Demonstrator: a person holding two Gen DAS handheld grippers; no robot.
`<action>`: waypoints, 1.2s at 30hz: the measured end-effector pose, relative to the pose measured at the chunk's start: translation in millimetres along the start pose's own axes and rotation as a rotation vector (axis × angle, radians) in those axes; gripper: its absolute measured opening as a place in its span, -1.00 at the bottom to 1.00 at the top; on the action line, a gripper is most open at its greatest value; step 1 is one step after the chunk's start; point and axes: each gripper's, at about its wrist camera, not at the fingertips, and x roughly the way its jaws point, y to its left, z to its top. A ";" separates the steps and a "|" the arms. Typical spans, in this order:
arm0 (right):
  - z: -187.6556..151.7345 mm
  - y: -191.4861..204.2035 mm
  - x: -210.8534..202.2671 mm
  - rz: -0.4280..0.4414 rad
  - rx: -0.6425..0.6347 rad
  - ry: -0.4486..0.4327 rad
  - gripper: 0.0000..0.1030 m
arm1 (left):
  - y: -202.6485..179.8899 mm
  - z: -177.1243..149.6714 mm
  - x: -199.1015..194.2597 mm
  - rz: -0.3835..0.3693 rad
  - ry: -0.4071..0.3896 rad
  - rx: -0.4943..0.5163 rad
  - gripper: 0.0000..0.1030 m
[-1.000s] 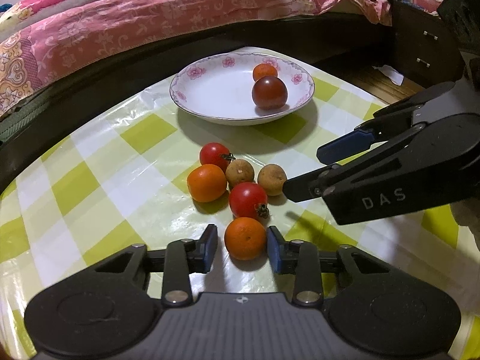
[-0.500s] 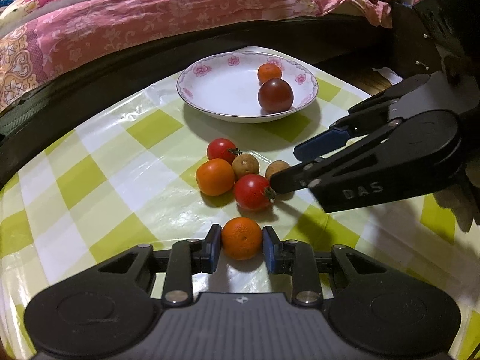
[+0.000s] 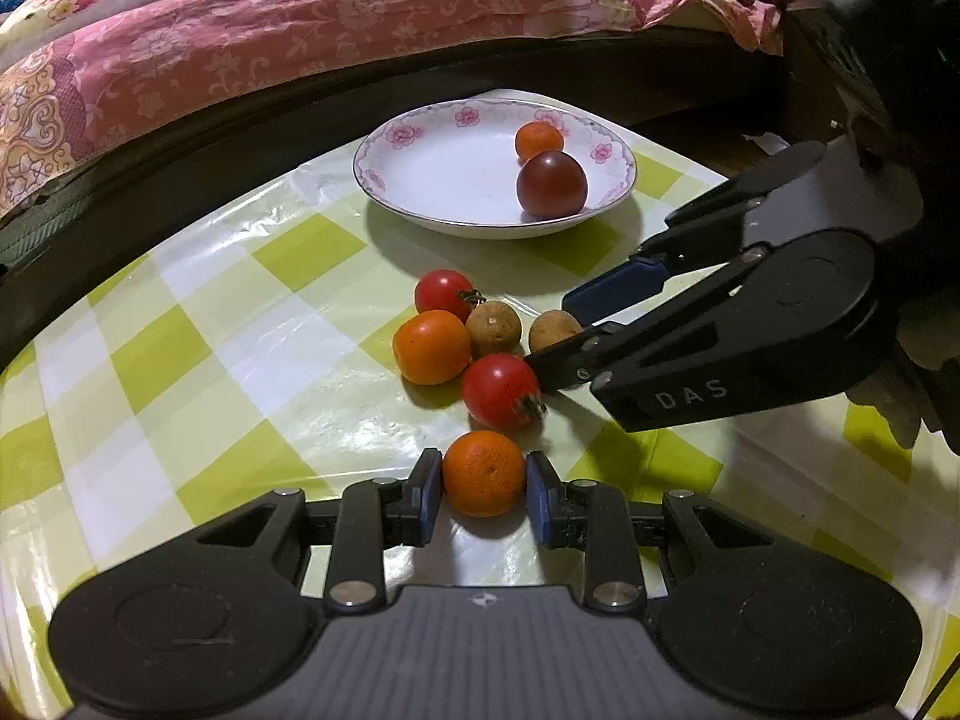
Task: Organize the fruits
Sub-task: 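Grasp a tangerine with the left gripper while the right gripper grasps a longan, then lift the longan with the right gripper while the left gripper holds the tangerine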
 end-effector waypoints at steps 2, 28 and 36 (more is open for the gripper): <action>1.0 -0.1 1.3 -0.002 -0.005 -0.004 -0.33 | 0.8 -0.2 0.2 -0.002 0.000 -0.005 -0.27; -16.3 7.7 -16.3 -0.045 -0.009 0.023 -0.58 | -9.8 2.9 -1.1 0.027 0.026 0.002 -0.29; -18.0 11.1 -17.0 -0.056 -0.034 0.022 -0.58 | -12.8 0.2 -1.3 0.039 0.012 0.023 -0.27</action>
